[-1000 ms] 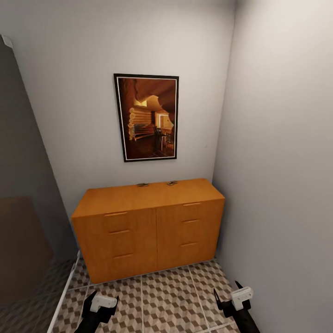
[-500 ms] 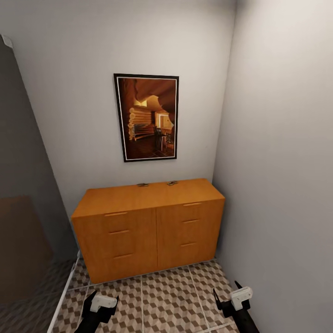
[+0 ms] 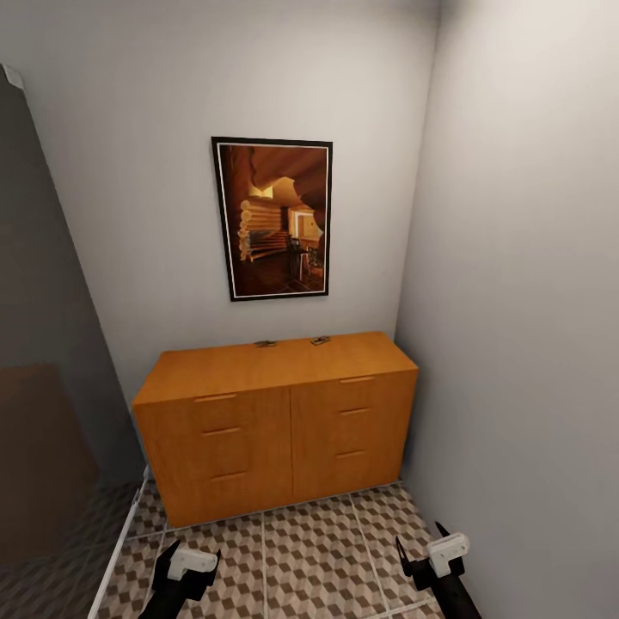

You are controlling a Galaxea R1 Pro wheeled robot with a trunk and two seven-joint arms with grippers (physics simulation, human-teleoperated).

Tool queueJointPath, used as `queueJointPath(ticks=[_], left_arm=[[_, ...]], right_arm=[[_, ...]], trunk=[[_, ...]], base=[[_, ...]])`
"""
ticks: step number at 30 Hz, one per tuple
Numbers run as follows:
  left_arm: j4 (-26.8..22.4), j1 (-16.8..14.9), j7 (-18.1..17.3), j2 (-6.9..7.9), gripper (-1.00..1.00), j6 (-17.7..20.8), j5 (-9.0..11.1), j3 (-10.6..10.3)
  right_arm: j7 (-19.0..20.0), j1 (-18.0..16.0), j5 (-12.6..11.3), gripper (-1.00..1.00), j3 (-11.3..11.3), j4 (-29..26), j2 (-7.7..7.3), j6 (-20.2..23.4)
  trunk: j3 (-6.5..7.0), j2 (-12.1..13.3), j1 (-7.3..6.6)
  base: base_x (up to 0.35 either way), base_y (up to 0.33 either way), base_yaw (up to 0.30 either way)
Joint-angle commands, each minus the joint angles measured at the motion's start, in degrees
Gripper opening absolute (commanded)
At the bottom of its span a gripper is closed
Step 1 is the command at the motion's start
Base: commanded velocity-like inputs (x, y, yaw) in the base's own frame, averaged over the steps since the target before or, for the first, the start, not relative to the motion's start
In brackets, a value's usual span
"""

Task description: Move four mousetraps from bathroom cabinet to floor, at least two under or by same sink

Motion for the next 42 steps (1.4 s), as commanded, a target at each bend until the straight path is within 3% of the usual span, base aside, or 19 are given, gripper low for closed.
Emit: queueJointPath(ticks=[1, 13, 20, 29, 34, 42], left_arm=[[0.18, -0.05, -0.18, -0.03, 1.00, -0.26, 0.53, -0.48], [0.19, -0.05, -0.18, 0.02, 1.00, -0.26, 0.53, -0.44], [0.19, -0.05, -0.11, 0.11, 1.00, -0.26, 0.53, -0.40], [0.21, -0.05, -0.04, 0.13, 1.00, 0.46, 0.53, -0.39], [0.18, -0.05, -0.10, 0.12, 1.00, 6.56, 0.53, -0.39], [0.18, -0.05, -0.10, 0.05, 1.00, 8.61, 0.53, -0.39]], right_arm=[[-0.59, -0.01, 0.51, 1.00, 0.19, 0.03, -0.01, -0.05], [-0.68, -0.01, 0.60, 1.00, 0.13, -0.21, 0.28, 0.81], [-0.87, -0.01, 0.67, 1.00, 0.04, -2.39, 0.26, 5.30], [-1.80, -0.01, 0.68, 1.00, -0.05, -14.70, 0.12, 16.15], [-1.82, -0.01, 0.68, 1.00, -0.12, -22.55, 0.08, 22.34], [-1.77, -0.01, 0.66, 1.00, -0.16, -35.32, 0.13, 33.19]], trunk=[[-0.02, -0.04, 0.02], [-0.02, -0.04, 0.02], [-0.02, -0.04, 0.02], [-0.02, -0.04, 0.02], [-0.02, -0.04, 0.02], [-0.02, -0.04, 0.02]], base=[[0.000, 0.000, 0.000], [0.000, 0.000, 0.000], [0.000, 0.000, 0.000], [0.000, 0.000, 0.000], [0.000, 0.000, 0.000], [0.000, 0.000, 0.000]])
